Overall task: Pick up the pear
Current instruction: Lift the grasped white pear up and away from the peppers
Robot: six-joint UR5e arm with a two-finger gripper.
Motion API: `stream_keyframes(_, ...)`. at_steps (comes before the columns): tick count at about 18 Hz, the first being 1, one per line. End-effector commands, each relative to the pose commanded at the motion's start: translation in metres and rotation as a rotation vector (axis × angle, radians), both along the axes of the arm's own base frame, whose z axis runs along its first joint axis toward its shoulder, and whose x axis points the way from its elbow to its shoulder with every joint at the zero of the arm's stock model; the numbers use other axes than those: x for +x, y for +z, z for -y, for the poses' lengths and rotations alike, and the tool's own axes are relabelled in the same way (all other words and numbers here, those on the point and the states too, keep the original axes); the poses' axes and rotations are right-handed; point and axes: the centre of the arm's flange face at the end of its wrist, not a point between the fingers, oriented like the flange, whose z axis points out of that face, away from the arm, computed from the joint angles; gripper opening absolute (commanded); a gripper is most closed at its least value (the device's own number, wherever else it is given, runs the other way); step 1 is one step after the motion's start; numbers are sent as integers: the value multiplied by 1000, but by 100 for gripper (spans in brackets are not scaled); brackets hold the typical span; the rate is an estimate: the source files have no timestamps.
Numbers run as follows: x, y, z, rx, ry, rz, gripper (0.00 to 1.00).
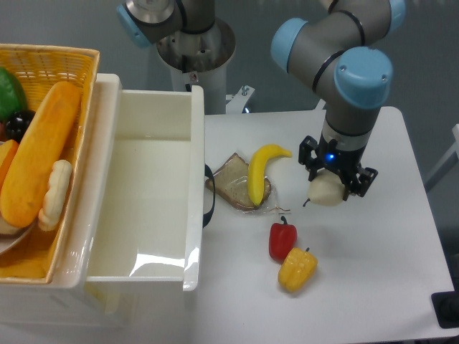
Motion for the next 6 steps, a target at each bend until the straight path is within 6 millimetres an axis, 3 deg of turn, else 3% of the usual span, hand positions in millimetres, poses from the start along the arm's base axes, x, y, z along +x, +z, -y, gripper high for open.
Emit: stream_keyframes(6,5,4,0,11,-5,2,37)
